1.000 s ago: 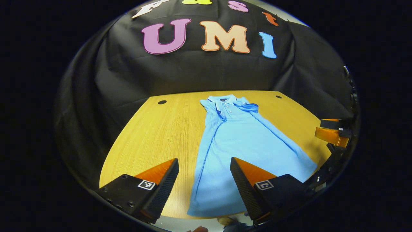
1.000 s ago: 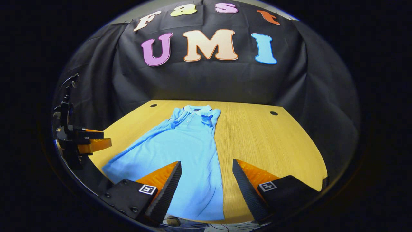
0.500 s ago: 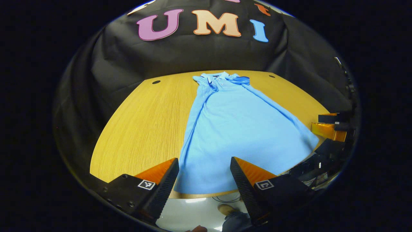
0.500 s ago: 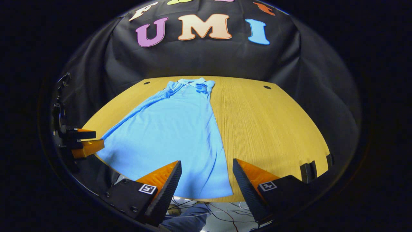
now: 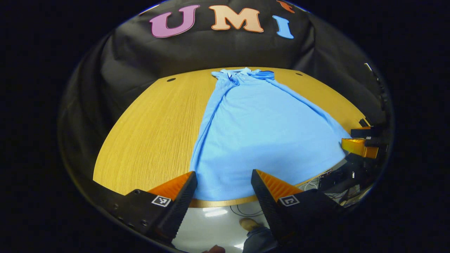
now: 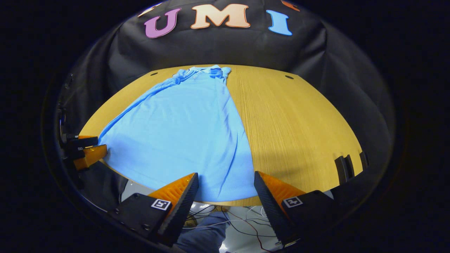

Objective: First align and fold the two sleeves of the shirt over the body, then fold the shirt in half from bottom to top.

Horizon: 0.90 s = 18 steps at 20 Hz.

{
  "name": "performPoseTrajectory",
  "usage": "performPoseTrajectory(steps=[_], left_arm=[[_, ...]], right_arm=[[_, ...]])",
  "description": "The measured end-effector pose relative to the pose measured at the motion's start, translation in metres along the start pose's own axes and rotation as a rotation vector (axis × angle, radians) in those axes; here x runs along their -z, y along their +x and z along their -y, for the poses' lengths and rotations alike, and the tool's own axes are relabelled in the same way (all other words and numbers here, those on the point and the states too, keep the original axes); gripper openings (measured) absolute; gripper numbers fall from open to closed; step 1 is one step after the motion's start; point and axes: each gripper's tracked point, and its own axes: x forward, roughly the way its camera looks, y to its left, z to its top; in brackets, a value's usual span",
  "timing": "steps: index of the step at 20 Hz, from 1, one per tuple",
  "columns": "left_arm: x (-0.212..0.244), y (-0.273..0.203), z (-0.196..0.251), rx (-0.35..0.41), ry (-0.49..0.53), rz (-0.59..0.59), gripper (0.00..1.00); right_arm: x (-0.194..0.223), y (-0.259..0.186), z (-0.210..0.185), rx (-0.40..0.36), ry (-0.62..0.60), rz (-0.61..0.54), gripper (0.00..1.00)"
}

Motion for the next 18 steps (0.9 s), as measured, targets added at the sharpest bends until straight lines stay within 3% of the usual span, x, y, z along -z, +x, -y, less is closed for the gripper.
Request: performPoseTrajectory(steps=[3,4,6,7,8,9,10,11,12,14,15,18], left_arm=[[-0.001,0.002,0.001,0.008,-0.049,0.029,0.96],[0.001,0.001,0.002,0.008,-0.043,0.029,0.97],[0.000,0.003,0.011,0.027,-0.034,0.027,0.93],[0.000,0.005,0.018,0.043,-0.020,0.025,0.81],[-0.002,0.006,0.023,0.059,-0.009,0.029,0.72],[-0.002,0.006,0.029,0.073,-0.009,0.033,0.50],[-0.004,0.006,0.034,0.086,-0.017,0.045,0.38],[-0.003,0.006,0.034,0.079,-0.033,0.054,0.14],[-0.004,0.006,0.034,0.073,-0.037,0.057,0.03],[-0.003,0.008,0.035,0.071,-0.043,0.036,0.00],[-0.004,0.007,0.035,0.071,-0.059,0.026,0.00],[-0.011,0.006,0.034,0.072,-0.111,0.015,0.00]], right_arm=[[0.002,0.003,0.001,-0.008,0.009,-0.008,0.95],[0.001,0.003,-0.001,-0.015,0.012,-0.003,0.99],[0.003,0.004,-0.007,-0.031,-0.003,-0.002,0.88],[0.003,0.004,-0.010,-0.039,-0.010,0.003,0.80],[0.003,0.003,-0.015,-0.050,-0.018,0.005,0.58],[0.003,0.005,-0.021,-0.060,-0.023,0.007,0.51],[0.003,0.005,-0.025,-0.069,-0.023,0.011,0.33],[0.003,0.006,-0.026,-0.067,-0.020,0.016,0.24],[0.004,0.005,-0.030,-0.084,-0.018,0.009,0.07],[0.003,0.003,-0.034,-0.088,0.004,0.009,0.10],[0.002,0.004,-0.034,-0.087,0.009,0.008,0.03],[-0.010,-0.004,-0.043,-0.118,0.016,0.037,0.03]])
